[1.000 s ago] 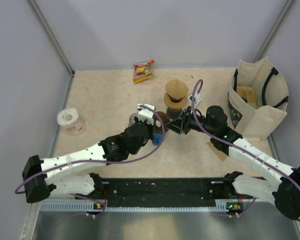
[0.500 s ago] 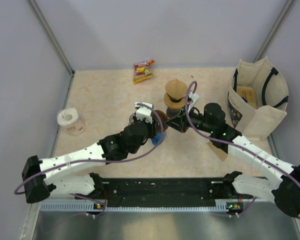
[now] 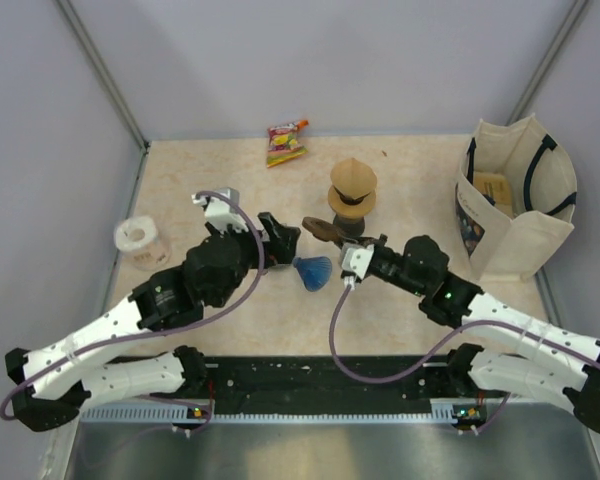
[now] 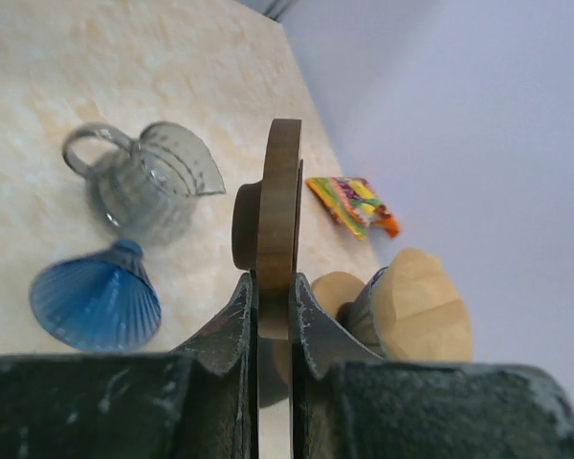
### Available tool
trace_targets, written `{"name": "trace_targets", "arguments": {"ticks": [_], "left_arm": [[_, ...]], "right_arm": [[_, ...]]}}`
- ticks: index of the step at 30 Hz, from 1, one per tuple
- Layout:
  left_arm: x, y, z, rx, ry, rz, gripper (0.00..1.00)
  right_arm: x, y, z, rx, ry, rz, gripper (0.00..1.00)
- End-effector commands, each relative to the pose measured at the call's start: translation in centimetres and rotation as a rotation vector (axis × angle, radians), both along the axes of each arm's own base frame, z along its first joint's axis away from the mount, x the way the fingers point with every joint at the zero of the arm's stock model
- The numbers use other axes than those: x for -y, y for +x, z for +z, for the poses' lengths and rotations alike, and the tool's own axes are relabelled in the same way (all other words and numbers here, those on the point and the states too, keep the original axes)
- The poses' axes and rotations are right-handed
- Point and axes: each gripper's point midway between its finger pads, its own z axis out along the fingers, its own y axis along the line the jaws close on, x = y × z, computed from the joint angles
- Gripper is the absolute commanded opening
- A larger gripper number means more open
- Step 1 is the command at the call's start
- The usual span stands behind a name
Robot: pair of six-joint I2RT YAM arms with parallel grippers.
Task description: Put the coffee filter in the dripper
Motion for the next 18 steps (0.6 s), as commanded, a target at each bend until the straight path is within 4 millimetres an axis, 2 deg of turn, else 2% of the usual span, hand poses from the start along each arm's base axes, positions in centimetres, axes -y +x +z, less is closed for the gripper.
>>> {"name": "trace_targets", "arguments": {"ticks": [1, 6, 10, 14, 15, 18], "left_arm": [[-0.3, -0.1, 2.2, -0.086, -0.141, -0.033, 0.99], [0.2, 1.7, 1.4, -0.188, -0.251, -0.112, 0.99], [1.1, 2.4, 1.0, -0.218, -0.298, -0.169, 0.94], [1.2, 3.2, 0.0, -0.248, -0.308, -0.149, 0.88], [1.8, 2.8, 0.0, -0.259, -0.321, -0.191, 0.85], [2.6, 3.0, -0.1, -0.263, -0.354, -0.231, 0.75]], "right_arm": [[0.4, 0.2, 3.9, 0.479, -0.135, -0.024, 0.0], [0.4, -0.1, 5.6, 0.751, -0.225, -0.153, 0.0], [-0.7, -0.3, 5.2, 0.777, -0.254, -0.147, 0.0], [-1.4, -1.1, 5.3, 0.794, -0.232, -0.122, 0.0], [-1.4, -1.3, 5.5, 0.803, -0.231, -0.12, 0.0], [-1.4, -1.3, 5.3, 0.815, -0.237, -0.13, 0.0]]}}
